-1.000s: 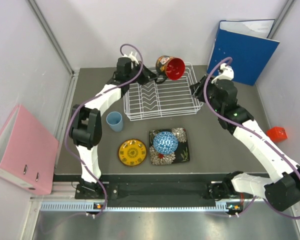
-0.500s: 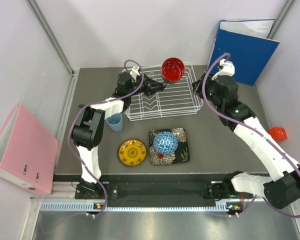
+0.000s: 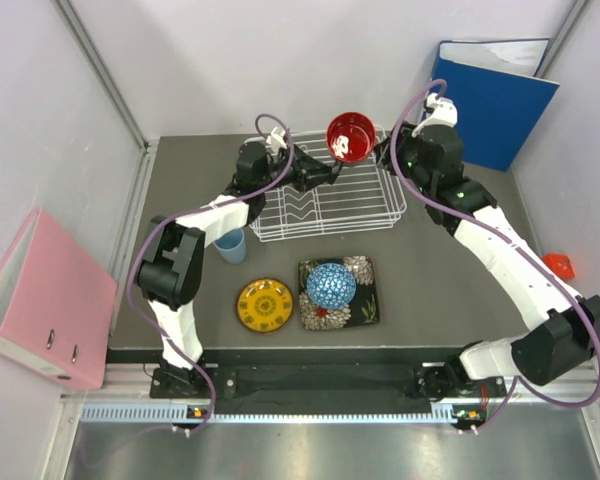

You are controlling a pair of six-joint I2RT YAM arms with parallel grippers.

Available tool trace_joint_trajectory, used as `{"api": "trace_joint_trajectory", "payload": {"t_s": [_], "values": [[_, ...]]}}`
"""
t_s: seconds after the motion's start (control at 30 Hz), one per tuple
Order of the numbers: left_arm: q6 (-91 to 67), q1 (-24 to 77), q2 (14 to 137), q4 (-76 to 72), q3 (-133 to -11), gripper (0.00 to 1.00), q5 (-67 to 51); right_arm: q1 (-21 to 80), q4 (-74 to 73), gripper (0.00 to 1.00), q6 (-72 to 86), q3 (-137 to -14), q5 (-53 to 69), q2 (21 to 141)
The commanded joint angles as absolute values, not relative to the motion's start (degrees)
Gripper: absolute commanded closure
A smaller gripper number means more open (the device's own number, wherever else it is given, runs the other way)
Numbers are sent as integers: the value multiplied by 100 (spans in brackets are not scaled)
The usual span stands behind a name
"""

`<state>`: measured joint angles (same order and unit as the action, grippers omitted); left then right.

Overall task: Unload the mixed dishes from the dish rack
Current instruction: Place the cup at the center of the board.

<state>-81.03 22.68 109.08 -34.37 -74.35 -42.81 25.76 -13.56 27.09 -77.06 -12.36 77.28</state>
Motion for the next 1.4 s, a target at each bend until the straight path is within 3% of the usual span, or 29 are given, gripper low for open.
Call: {"api": "trace_joint_trajectory", "payload": {"t_s": [0.0, 0.37, 0.87, 0.93, 1.07, 1.23, 1.37], "values": [[-7761, 2347, 10248, -4043, -7611, 100, -4403, 2637, -1134, 50, 2680, -8033, -1213, 7725], [-7638, 2426, 10274, -3938, -7576, 100, -4316, 2672, -949, 50, 2681, -7945, -1345, 7392], [-7515, 2601, 10275, -3876, -7550, 100, -4298, 2733, -1229, 50, 2593, -8287, -1292, 7839], [-7497, 2637, 10222, -3867, -7559, 100, -4307, 2733, -1519, 52, 2584, -8402, -1353, 8111], [-7357, 2707, 10108, -3701, -7585, 100, -4272, 2733, -2090, 72, 2610, -8796, -1678, 8516], [-7119, 2707, 9958, -3446, -7620, 100, -4210, 2733, -2742, 73, 2575, -9035, -1986, 8806], [-6988, 2707, 9897, -3358, -7646, 100, -4184, 2733, -3032, 68, 2505, -9079, -2039, 8912]]}}
